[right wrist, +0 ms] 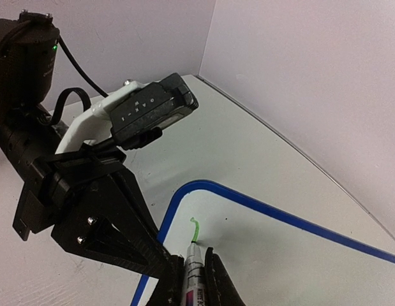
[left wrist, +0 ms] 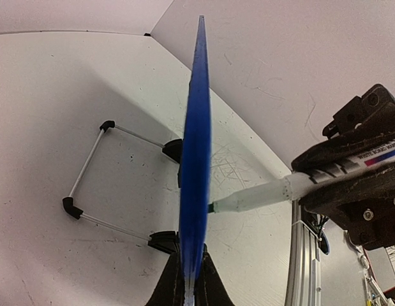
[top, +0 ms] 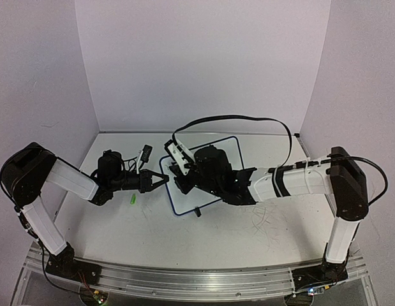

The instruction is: Write a sentence on the whiteboard

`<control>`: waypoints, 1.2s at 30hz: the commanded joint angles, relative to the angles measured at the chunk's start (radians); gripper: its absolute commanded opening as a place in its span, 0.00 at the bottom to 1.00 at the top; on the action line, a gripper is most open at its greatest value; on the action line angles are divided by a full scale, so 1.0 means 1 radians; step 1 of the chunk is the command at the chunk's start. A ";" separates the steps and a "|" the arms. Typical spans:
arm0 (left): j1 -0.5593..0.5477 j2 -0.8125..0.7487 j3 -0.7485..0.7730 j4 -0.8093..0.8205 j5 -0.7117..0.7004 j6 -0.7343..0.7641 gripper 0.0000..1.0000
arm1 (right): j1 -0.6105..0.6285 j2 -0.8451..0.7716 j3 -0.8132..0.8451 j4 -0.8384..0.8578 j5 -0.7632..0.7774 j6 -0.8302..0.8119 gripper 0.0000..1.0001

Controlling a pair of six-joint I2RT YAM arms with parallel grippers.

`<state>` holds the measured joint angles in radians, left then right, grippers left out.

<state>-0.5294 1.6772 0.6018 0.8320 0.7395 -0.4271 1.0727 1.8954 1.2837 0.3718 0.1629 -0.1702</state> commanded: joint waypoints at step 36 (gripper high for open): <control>-0.009 -0.001 0.023 0.000 0.041 0.008 0.00 | -0.005 -0.045 -0.004 0.063 0.027 0.037 0.00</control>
<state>-0.5293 1.6772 0.6018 0.8295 0.7491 -0.4255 1.0714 1.8489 1.2503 0.3810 0.1547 -0.1390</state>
